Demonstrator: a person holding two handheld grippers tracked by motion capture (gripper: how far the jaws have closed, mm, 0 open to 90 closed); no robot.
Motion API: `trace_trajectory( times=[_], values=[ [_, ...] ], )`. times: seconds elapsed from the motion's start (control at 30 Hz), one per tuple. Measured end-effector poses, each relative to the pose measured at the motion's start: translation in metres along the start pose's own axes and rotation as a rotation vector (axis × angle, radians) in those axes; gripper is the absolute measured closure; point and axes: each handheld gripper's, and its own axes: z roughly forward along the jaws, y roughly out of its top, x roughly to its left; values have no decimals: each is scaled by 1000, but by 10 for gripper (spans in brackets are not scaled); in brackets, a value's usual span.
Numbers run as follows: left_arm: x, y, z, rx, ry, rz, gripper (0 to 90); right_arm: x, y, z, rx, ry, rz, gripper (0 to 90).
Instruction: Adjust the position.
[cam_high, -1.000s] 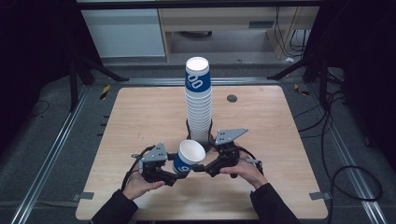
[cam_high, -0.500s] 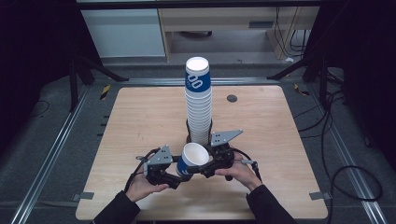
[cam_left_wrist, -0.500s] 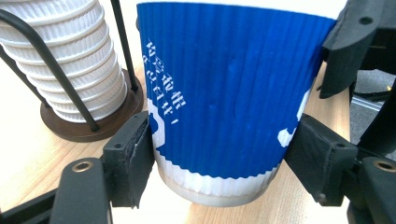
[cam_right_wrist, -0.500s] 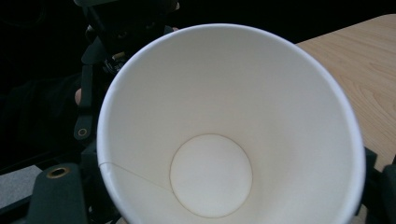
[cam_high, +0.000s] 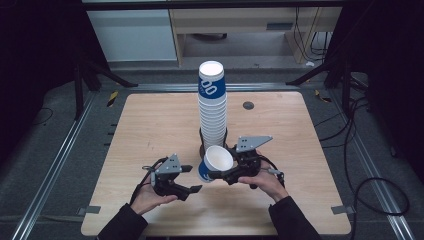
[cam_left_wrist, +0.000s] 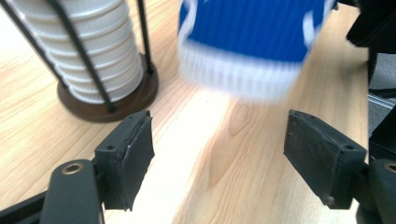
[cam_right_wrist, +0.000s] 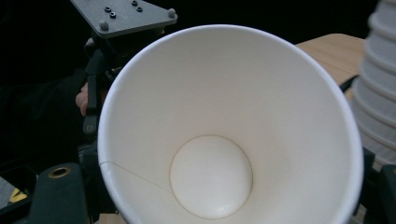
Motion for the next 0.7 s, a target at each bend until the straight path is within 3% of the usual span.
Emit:
trace_trajectory(
  times=[0.2, 0.23, 0.3, 0.33, 0.43, 0.7],
  values=[
    [11, -4, -9, -13, 33, -32, 228, -6, 1, -15, -2, -63, 11, 202],
    [16, -6, -14, -23, 55, -51, 227, -8, 1, -21, 1, -90, 12, 201],
    [19, -7, -16, -30, 68, -62, 227, -9, 1, -23, 2, -102, 15, 201],
    [21, -8, -18, -33, 77, -70, 227, -12, 1, -28, 7, -135, 18, 202],
    [30, -12, -24, -36, 114, -105, 226, -13, 1, -32, 9, -161, 20, 202],
    [38, -17, -30, -47, 171, -143, 226, -17, 2, -44, 17, -250, 16, 201]
  ],
)
